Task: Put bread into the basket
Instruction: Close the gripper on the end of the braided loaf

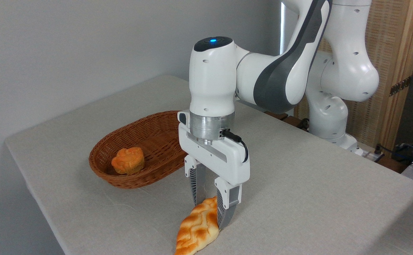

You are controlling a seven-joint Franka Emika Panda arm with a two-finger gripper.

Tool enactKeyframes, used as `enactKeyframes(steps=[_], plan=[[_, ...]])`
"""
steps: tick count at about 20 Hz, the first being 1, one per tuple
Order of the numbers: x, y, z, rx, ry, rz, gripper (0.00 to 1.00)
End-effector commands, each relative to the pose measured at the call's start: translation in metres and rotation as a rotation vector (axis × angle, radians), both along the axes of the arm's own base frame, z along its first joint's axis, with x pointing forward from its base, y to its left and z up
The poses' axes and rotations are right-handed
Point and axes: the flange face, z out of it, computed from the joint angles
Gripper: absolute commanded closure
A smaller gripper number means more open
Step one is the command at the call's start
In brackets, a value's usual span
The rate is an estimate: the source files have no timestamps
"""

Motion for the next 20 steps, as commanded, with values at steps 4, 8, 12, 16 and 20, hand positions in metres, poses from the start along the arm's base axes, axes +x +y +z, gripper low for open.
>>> enactKeyframes(steps=[4,8,12,16,20], plan=[[0.0019,-0.0019,0.0017,-0.012,-0.031,-0.009,0.55],[0.0015,-0.0019,0.0010,-0.012,-0.029,-0.009,0.58],[0.0014,-0.0019,0.0008,-0.011,-0.027,-0.010,0.58],[0.0018,-0.0019,0.0015,-0.012,-0.029,-0.008,0.59],[0.0021,-0.0009,0.0061,-0.018,-0.036,0.003,0.66]])
